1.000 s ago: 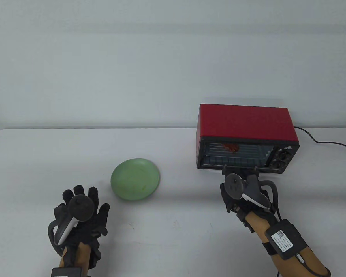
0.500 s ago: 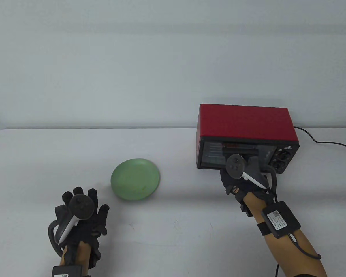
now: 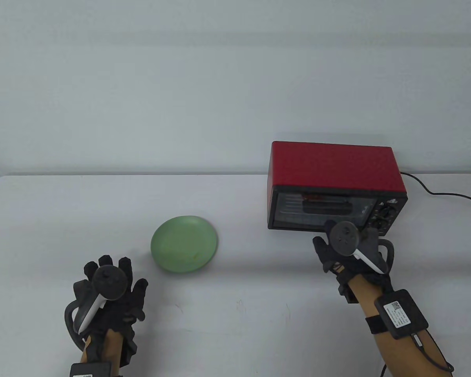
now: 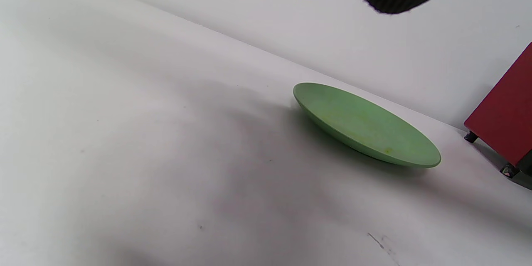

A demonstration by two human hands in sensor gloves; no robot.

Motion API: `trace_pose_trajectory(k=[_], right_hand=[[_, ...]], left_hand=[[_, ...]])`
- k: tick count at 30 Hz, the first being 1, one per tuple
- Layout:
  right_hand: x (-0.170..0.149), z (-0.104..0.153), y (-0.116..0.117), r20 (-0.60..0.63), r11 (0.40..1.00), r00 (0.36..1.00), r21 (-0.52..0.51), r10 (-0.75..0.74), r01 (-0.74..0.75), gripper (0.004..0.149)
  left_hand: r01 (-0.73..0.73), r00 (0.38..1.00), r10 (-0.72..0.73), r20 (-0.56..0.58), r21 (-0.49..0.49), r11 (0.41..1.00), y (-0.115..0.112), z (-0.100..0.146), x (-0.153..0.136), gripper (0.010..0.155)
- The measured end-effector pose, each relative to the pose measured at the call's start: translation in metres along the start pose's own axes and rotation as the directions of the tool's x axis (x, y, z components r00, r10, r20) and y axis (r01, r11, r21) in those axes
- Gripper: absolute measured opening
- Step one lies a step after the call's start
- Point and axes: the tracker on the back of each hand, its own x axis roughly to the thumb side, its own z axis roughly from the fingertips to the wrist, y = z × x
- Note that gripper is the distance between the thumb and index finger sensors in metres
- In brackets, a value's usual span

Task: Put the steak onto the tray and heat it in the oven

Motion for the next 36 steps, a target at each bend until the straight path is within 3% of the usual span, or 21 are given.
trace_pose_trajectory(k=[4, 8, 15, 24, 28, 31, 35, 36], right_hand=[[-0.051, -0.008, -0.012, -0.209, 0.989, 0.978, -0.141, 0.007, -0.037, 0.059], [-0.092, -0.021, -0.012, -0.385, 0.992, 0.923, -0.118, -0.005, -0.044, 0.058], [-0.113, -0.036, 0.001, -0.471, 0.997, 0.882, -0.047, 0.035, -0.064, 0.042], [-0.124, -0.04, 0.015, -0.518, 0.985, 0.839, -0.058, -0.169, 0.163, 0.022], [-0.131, -0.04, 0.019, -0.56, 0.936, 0.759, -0.1, -0.334, 0.338, 0.018], [-0.14, -0.038, 0.024, -0.583, 0.856, 0.659, -0.134, -0.476, 0.499, 0.019], [-0.15, -0.035, 0.033, -0.595, 0.721, 0.515, -0.166, -0.617, 0.673, 0.027], [-0.153, -0.034, 0.038, -0.609, 0.629, 0.415, -0.183, -0.676, 0.755, 0.03]], left_hand=[[-0.014, 1.0, 0.014, 0.004, 0.006, 1.0, 0.002, 0.0, 0.0, 0.076], [-0.01, 1.0, 0.01, 0.011, 0.005, 1.0, 0.002, -0.001, 0.001, 0.076], [-0.017, 1.0, 0.017, 0.002, 0.002, 1.0, 0.003, 0.0, 0.0, 0.076], [-0.015, 1.0, 0.015, -0.006, -0.002, 1.0, 0.003, 0.0, 0.0, 0.076], [-0.014, 1.0, 0.014, -0.01, -0.008, 1.0, 0.003, 0.0, 0.0, 0.076], [-0.017, 1.0, 0.017, -0.01, -0.007, 1.0, 0.003, 0.0, 0.0, 0.076], [-0.017, 1.0, 0.017, -0.011, -0.01, 1.0, 0.003, -0.001, 0.0, 0.076], [-0.016, 1.0, 0.016, -0.01, -0.013, 1.0, 0.003, -0.001, 0.0, 0.076]])
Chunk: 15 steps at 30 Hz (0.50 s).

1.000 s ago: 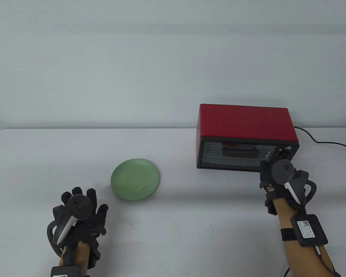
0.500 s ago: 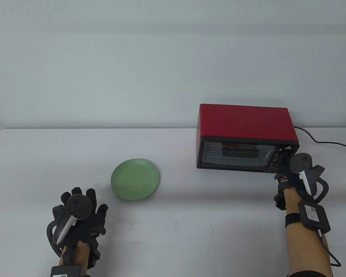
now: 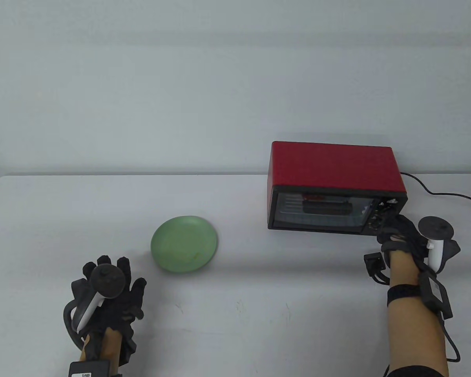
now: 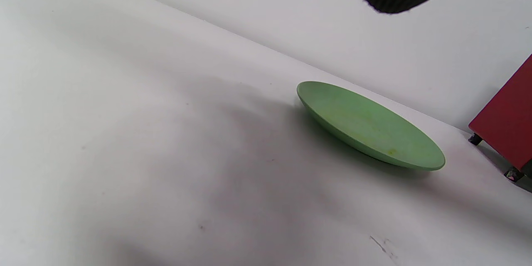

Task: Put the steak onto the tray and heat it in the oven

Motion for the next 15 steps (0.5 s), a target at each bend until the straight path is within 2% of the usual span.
trace_pose_trajectory(k=[2, 4, 7, 9, 10, 11, 12, 13, 14, 15], right_hand=[[-0.01, -0.004, 0.003, -0.075, 0.969, 0.976, 0.126, -0.203, 0.212, 0.041], [-0.019, -0.007, 0.007, -0.147, 0.895, 0.921, 0.225, -0.36, 0.386, 0.048], [-0.024, -0.009, 0.01, -0.187, 0.844, 0.882, 0.26, -0.433, 0.47, 0.052], [-0.025, -0.009, 0.01, -0.19, 0.84, 0.88, 0.264, -0.436, 0.474, 0.051], [-0.02, -0.005, 0.007, -0.158, 0.869, 0.902, 0.243, -0.402, 0.43, 0.049], [-0.013, -0.003, 0.003, -0.086, 0.935, 0.953, 0.186, -0.291, 0.303, 0.043], [-0.008, -0.001, 0.0, -0.038, 0.971, 0.981, 0.137, -0.191, 0.195, 0.031], [0.001, 0.005, -0.003, 0.04, 0.999, 0.999, 0.029, 0.013, -0.014, 0.034], [0.014, 0.012, -0.004, 0.105, 0.96, 0.959, -0.127, 0.264, -0.25, 0.036], [0.021, 0.017, -0.004, 0.127, 0.905, 0.908, -0.215, 0.399, -0.367, 0.035]], left_hand=[[0.002, 1.0, -0.002, 0.001, -0.002, 1.0, 0.0, 0.0, 0.0, 0.076], [0.001, 1.0, -0.001, 0.002, -0.003, 1.0, 0.0, 0.0, 0.0, 0.076], [0.0, 1.0, 0.0, 0.001, -0.005, 1.0, 0.0, 0.0, 0.0, 0.076], [-0.001, 1.0, 0.001, 0.002, -0.007, 1.0, 0.0, 0.0, 0.0, 0.076], [-0.003, 1.0, 0.003, 0.002, -0.007, 1.0, 0.0, 0.0, 0.0, 0.076], [-0.004, 1.0, 0.004, 0.003, -0.006, 1.0, 0.0, 0.0, 0.0, 0.076], [-0.005, 1.0, 0.005, 0.003, -0.006, 1.0, 0.0, 0.0, 0.0, 0.076], [-0.008, 1.0, 0.008, 0.005, -0.005, 1.0, 0.0, 0.0, 0.0, 0.076], [-0.009, 1.0, 0.009, 0.005, -0.003, 1.0, 0.0, 0.0, 0.0, 0.076], [-0.009, 1.0, 0.009, 0.006, -0.002, 1.0, 0.0, 0.0, 0.0, 0.076]])
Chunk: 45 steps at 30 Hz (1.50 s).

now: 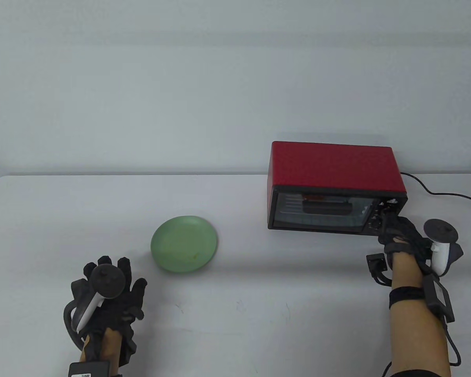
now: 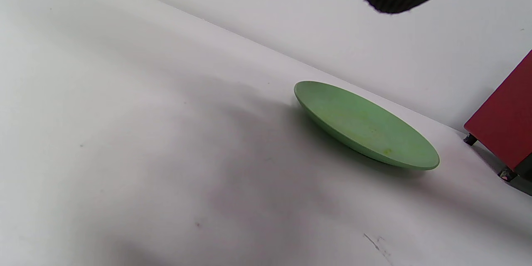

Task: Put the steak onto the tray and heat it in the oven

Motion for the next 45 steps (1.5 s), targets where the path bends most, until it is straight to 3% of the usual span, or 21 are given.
trace_pose_trajectory(k=[1, 2, 4, 7, 9, 13, 16, 19, 22, 25, 28, 36, 38, 41, 45], right_hand=[[0.013, 0.005, -0.003, 0.078, 0.964, 0.966, -0.116, 0.247, -0.237, 0.032], [0.025, 0.01, -0.003, 0.109, 0.885, 0.888, -0.196, 0.448, -0.422, 0.029], [0.039, 0.017, 0.001, 0.104, 0.74, 0.751, -0.304, 0.652, -0.6, 0.027], [0.051, 0.021, 0.01, 0.056, 0.562, 0.588, -0.382, 0.807, -0.734, 0.027], [0.054, 0.022, 0.014, 0.042, 0.525, 0.556, -0.39, 0.83, -0.756, 0.026], [0.055, 0.023, 0.019, 0.044, 0.526, 0.556, -0.39, 0.83, -0.755, 0.024], [0.053, 0.022, 0.016, 0.053, 0.574, 0.598, -0.359, 0.8, -0.736, 0.02], [0.048, 0.018, 0.011, 0.062, 0.716, 0.732, -0.28, 0.678, -0.64, 0.018], [0.042, 0.014, 0.009, 0.056, 0.812, 0.824, -0.215, 0.564, -0.542, 0.017], [0.031, 0.008, 0.005, 0.026, 0.929, 0.934, -0.121, 0.355, -0.35, 0.018], [0.02, 0.005, 0.005, -0.001, 0.984, 0.986, -0.056, 0.168, -0.167, 0.02], [0.004, 0.002, 0.01, 0.0, 0.998, 0.998, -0.017, 0.057, -0.057, 0.021], [0.002, 0.001, 0.014, -0.001, 0.991, 0.992, -0.028, 0.128, -0.128, 0.02], [0.007, 0.0, 0.022, 0.024, 0.931, 0.934, -0.095, 0.356, -0.353, 0.016], [0.01, -0.002, 0.033, 0.003, 0.891, 0.896, -0.11, 0.444, -0.441, 0.015]], left_hand=[[0.0, 1.0, 0.0, 0.0, 0.001, 1.0, 0.0, 0.0, 0.0, 0.076], [0.001, 1.0, -0.001, -0.001, 0.0, 1.0, 0.0, -0.001, 0.0, 0.076], [0.006, 1.0, -0.006, -0.004, -0.004, 1.0, -0.001, -0.001, 0.0, 0.076], [0.006, 1.0, -0.007, -0.007, -0.006, 1.0, 0.0, -0.001, 0.0, 0.076], [0.002, 1.0, -0.002, -0.007, -0.001, 1.0, 0.001, 0.0, 0.0, 0.076], [0.0, 1.0, 0.0, -0.006, 0.004, 1.0, 0.001, 0.001, 0.0, 0.076], [0.003, 1.0, -0.003, -0.005, 0.002, 1.0, 0.001, 0.001, 0.0, 0.076], [0.002, 1.0, -0.002, -0.007, -0.002, 1.0, 0.0, 0.001, 0.001, 0.076], [0.001, 1.0, -0.001, -0.008, -0.003, 1.0, 0.0, 0.001, 0.001, 0.076], [-0.004, 1.0, 0.004, -0.008, -0.001, 1.0, 0.0, 0.001, 0.001, 0.076], [-0.006, 1.0, 0.006, -0.009, -0.003, 1.0, 0.0, 0.001, 0.0, 0.076], [-0.016, 1.0, 0.016, -0.011, 0.004, 1.0, 0.001, 0.002, -0.001, 0.076], [-0.017, 1.0, 0.017, -0.01, 0.007, 1.0, 0.002, 0.002, -0.001, 0.076], [-0.01, 1.0, 0.01, -0.011, 0.001, 1.0, 0.0, 0.001, 0.0, 0.076], [-0.009, 1.0, 0.009, -0.013, 0.0, 1.0, 0.0, 0.001, 0.0, 0.076]])
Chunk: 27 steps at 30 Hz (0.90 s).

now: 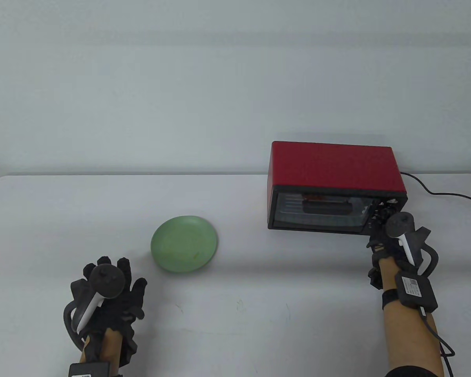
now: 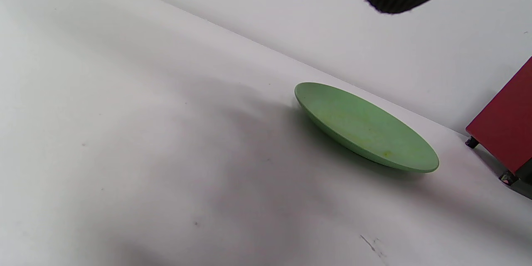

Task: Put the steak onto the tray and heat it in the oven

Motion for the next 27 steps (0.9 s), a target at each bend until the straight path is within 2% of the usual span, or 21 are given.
trace_pose_trajectory(k=[4, 8, 12, 14, 17, 22, 27], right_hand=[[0.0, -0.001, 0.008, -0.071, 0.992, 0.991, 0.046, -0.111, 0.115, 0.024], [0.001, -0.002, 0.008, -0.048, 0.999, 0.998, 0.02, -0.044, 0.045, 0.027], [-0.001, -0.002, 0.009, -0.039, 0.997, 0.996, 0.023, -0.075, 0.076, 0.027], [-0.009, -0.004, 0.013, -0.071, 0.98, 0.98, 0.061, -0.186, 0.191, 0.029], [-0.018, -0.004, 0.02, -0.15, 0.905, 0.906, 0.108, -0.395, 0.412, 0.032], [-0.018, -0.003, 0.02, -0.124, 0.929, 0.929, 0.088, -0.348, 0.36, 0.03], [-0.022, 0.001, 0.022, -0.154, 0.901, 0.904, 0.12, -0.399, 0.418, 0.025]], left_hand=[[-0.006, 1.0, 0.006, -0.002, 0.0, 1.0, 0.001, 0.0, -0.001, 0.076], [-0.009, 1.0, 0.009, -0.004, 0.003, 1.0, 0.001, 0.0, -0.001, 0.076], [-0.004, 1.0, 0.004, -0.004, -0.004, 1.0, 0.0, -0.001, -0.001, 0.076], [-0.004, 1.0, 0.004, -0.004, -0.003, 1.0, 0.0, -0.001, -0.001, 0.076], [-0.007, 1.0, 0.007, -0.002, 0.0, 1.0, 0.0, -0.001, -0.001, 0.076], [-0.007, 1.0, 0.007, 0.0, 0.003, 1.0, 0.0, 0.0, -0.001, 0.076], [-0.012, 1.0, 0.012, 0.004, 0.003, 1.0, 0.001, 0.0, -0.002, 0.076]])
